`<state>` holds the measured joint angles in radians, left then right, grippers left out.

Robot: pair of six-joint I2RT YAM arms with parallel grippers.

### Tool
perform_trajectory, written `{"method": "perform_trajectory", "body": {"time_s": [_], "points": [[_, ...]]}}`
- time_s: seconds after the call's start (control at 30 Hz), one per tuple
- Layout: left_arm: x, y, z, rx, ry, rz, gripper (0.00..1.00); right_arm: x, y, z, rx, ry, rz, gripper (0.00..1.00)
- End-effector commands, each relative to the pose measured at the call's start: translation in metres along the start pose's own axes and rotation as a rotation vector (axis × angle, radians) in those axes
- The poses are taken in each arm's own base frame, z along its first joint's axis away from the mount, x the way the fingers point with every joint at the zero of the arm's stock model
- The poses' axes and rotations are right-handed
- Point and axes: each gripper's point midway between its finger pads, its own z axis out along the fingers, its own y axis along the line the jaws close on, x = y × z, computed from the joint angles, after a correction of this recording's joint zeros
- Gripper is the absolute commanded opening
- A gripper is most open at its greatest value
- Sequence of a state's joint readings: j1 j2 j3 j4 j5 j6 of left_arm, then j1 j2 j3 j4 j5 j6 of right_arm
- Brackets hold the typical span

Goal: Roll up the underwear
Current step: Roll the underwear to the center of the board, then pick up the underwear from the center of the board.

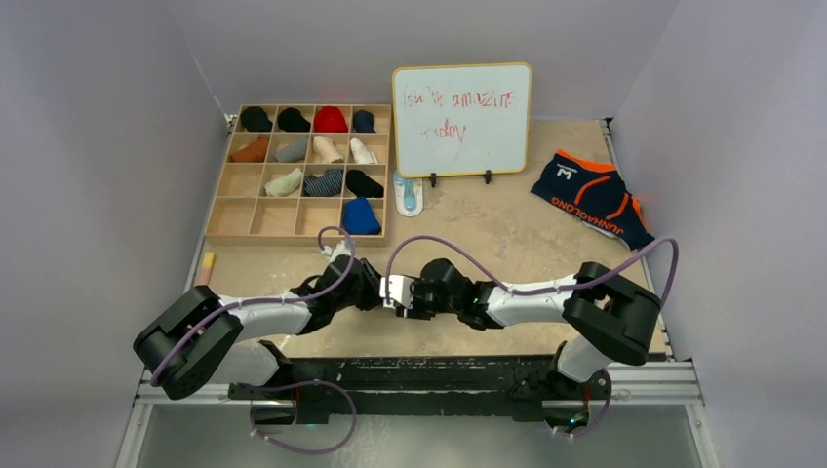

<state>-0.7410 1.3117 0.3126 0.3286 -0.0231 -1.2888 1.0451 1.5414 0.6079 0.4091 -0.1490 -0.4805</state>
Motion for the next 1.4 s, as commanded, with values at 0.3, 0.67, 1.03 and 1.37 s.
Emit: {"method": "perform_trajectory", "body": {"time_s": [0.3,0.67,1.03,1.37], "points": [[-0.003,0.025,-0.008,-0.087,-0.034,0.029,0.23,0.043,0.011,0.013,0.013,0.183,0.150,0.05],[-0.009,0.011,-0.024,0.023,-0.085,-0.063,0.65,0.009,0.016,0.013,-0.256,-0.032,0.603,0.00],[-0.002,0.022,-0.013,0.069,-0.074,-0.261,0.68,0.004,0.023,0.024,-0.340,-0.052,0.840,0.00],[-0.003,0.039,-0.006,0.012,-0.104,-0.296,0.65,-0.006,0.022,0.018,-0.457,-0.182,1.086,0.00]]}}
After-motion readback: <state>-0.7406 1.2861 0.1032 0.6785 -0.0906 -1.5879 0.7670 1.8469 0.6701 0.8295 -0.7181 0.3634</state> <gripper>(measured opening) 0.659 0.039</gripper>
